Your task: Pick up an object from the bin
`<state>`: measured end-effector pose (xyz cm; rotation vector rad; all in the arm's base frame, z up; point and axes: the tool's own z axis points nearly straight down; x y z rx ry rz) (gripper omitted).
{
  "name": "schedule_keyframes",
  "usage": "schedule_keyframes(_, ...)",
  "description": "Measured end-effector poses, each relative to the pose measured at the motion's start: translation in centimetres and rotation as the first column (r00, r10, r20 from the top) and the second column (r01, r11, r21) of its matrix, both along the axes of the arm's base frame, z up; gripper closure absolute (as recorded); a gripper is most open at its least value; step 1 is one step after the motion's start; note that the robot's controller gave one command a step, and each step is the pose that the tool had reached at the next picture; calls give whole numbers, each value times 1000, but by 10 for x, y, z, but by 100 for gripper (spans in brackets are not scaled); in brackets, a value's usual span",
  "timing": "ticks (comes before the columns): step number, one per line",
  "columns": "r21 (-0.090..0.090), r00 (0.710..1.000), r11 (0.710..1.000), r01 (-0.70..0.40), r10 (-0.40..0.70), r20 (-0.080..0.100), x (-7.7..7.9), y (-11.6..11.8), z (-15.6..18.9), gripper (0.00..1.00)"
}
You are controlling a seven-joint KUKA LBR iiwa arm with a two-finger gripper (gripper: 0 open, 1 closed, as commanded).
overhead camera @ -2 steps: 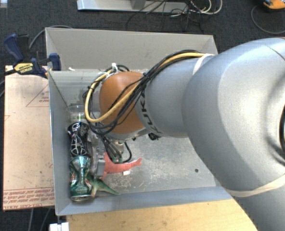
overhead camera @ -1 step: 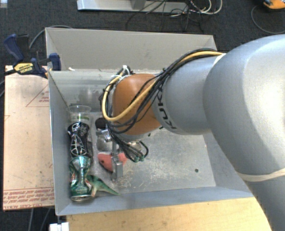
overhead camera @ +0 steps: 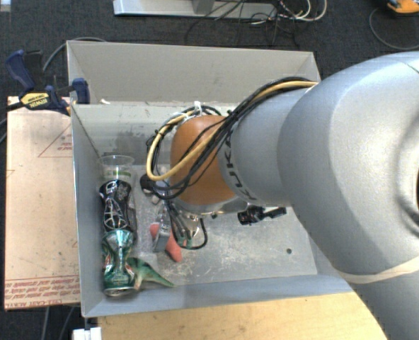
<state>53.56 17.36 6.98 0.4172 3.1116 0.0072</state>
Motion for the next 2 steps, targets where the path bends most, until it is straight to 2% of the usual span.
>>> schedule_keyframes(1, 0, 1000, 1000, 1, -1, 0, 0, 0, 0, 100)
schedule_keyframes(2, 2, 999, 999, 45, -45, 8, 10, -24, 102, 100)
